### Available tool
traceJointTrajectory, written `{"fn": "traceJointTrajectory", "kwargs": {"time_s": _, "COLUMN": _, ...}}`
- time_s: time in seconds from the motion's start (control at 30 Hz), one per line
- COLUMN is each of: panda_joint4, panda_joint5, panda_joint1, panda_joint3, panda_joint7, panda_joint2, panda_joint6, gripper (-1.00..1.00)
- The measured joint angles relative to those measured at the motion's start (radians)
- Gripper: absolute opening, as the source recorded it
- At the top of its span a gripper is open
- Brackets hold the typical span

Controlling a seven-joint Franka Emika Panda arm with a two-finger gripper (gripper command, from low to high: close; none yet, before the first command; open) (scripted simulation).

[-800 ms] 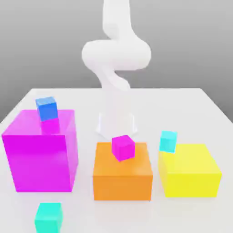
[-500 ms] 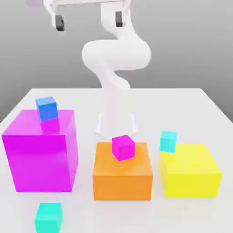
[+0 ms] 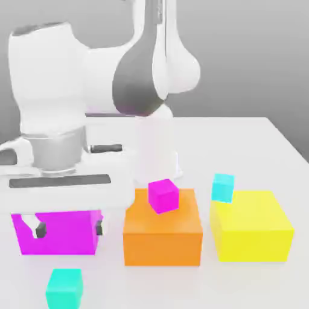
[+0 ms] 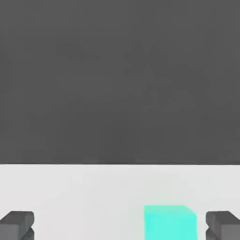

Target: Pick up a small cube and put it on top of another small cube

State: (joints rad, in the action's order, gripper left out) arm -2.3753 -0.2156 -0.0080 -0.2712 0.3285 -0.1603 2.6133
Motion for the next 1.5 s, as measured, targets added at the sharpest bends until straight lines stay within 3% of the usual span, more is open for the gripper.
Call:
{"fn": "traceJointTrajectory", "kwargs": {"time_s": 0.13, "panda_joint4": -0.009, "panda_joint5": 0.013, "panda_joint1": -0.028, "panda_joint3": -0.013, "panda_joint7": -0.034, "panda_joint2": -0.134, "panda_joint6": 0.060, "gripper": 0.00}}
{"fn": "traceJointTrajectory", "kwargs": {"time_s": 0.27, "panda_joint4": 0.016, "panda_joint5": -0.052, "panda_joint1": -0.081, "panda_joint3": 0.048, "panda_joint7": -0.089, "panda_joint2": -0.279, "panda_joint6": 0.165, "gripper": 0.00}}
{"fn": "traceJointTrajectory", "kwargs": {"time_s": 0.3, "panda_joint4": 0.021, "panda_joint5": -0.063, "panda_joint1": -0.091, "panda_joint3": 0.060, "panda_joint7": -0.097, "panda_joint2": -0.302, "panda_joint6": 0.183, "gripper": -1.00}}
{"fn": "traceJointTrajectory", "kwargs": {"time_s": 0.53, "panda_joint4": 0.021, "panda_joint5": -0.061, "panda_joint1": -0.091, "panda_joint3": 0.060, "panda_joint7": -0.096, "panda_joint2": -0.301, "panda_joint6": 0.181, "gripper": -1.00}}
{"fn": "traceJointTrajectory", "kwargs": {"time_s": 0.7, "panda_joint4": -0.018, "panda_joint5": 0.027, "panda_joint1": -0.045, "panda_joint3": 0.001, "panda_joint7": -0.038, "panda_joint2": -0.140, "panda_joint6": 0.061, "gripper": -1.00}}
{"fn": "traceJointTrajectory", "kwargs": {"time_s": 1.03, "panda_joint4": -0.197, "panda_joint5": 0.067, "panda_joint1": 0.037, "panda_joint3": 0.059, "panda_joint7": -0.181, "panda_joint2": 0.200, "panda_joint6": -0.114, "gripper": -1.00}}
{"fn": "traceJointTrajectory", "kwargs": {"time_s": 1.5, "panda_joint4": -0.461, "panda_joint5": 0.199, "panda_joint1": 0.104, "panda_joint3": 0.167, "panda_joint7": -0.343, "panda_joint2": 0.697, "panda_joint6": -0.331, "gripper": -1.00}}
